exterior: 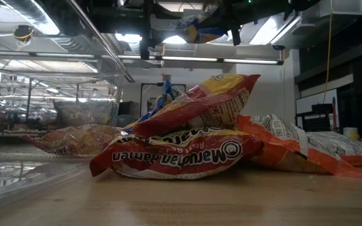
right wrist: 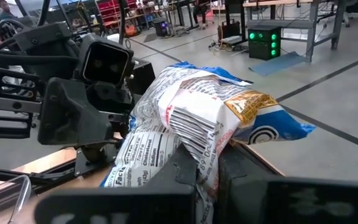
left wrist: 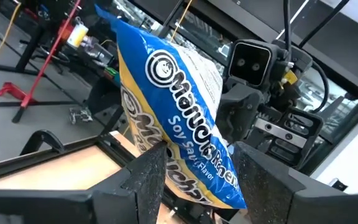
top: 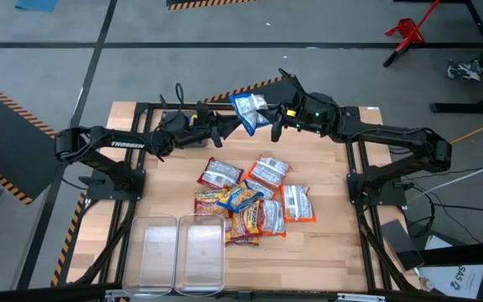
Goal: Sort Maruchan noodles
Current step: Put the blue noodle pack into the black bin
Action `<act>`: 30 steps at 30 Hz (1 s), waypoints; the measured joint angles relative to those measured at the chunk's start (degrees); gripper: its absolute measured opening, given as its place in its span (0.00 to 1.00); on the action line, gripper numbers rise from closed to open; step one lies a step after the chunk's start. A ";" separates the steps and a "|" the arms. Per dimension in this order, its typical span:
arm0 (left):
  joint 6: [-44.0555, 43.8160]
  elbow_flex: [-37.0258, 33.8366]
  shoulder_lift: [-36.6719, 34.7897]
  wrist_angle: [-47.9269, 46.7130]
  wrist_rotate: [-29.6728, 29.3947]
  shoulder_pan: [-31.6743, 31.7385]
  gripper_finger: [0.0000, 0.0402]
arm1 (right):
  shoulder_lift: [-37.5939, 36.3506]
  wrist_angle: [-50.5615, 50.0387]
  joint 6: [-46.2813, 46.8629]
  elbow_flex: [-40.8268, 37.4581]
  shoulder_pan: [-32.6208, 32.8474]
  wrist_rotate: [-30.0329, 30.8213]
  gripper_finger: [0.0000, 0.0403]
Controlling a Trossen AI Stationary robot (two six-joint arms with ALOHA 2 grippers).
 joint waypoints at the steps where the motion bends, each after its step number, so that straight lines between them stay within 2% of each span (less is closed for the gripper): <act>1: 0.19 0.00 0.00 0.00 0.00 0.00 0.45 | 0.00 0.00 -0.31 0.00 -0.02 -0.02 0.01; 4: 0.79 0.00 0.00 -0.11 -0.83 -0.02 0.45 | 0.00 -0.24 -0.72 0.00 -0.02 0.00 0.01; 7: -0.28 0.00 0.02 -0.55 -5.26 -0.02 0.45 | 0.00 -0.44 -0.74 0.00 -0.02 0.00 0.01; 11: 0.72 0.00 0.02 -0.54 -8.01 0.00 0.45 | 0.00 -0.57 -0.85 0.00 -0.02 0.00 0.01; 14: -3.00 0.00 0.02 -0.52 -8.11 -0.04 0.45 | 0.02 -0.91 -0.89 0.00 -0.04 -0.26 0.01; 18: -3.57 0.01 0.02 -3.45 -7.19 0.02 0.45 | 0.02 -0.95 -1.00 0.00 -0.02 -0.92 0.01; 21: -3.62 0.00 0.02 -4.12 -3.54 0.64 0.46 | 0.02 -1.03 -1.59 0.00 -0.02 -0.98 0.01; 24: -4.43 0.00 0.02 -4.14 -0.92 0.98 0.50 | 0.02 -0.87 -1.94 0.00 -0.10 -0.96 0.01; 30: -4.94 0.00 0.02 -4.15 -0.66 1.25 0.67 | 0.02 -0.83 -1.92 0.00 -0.15 -0.83 0.01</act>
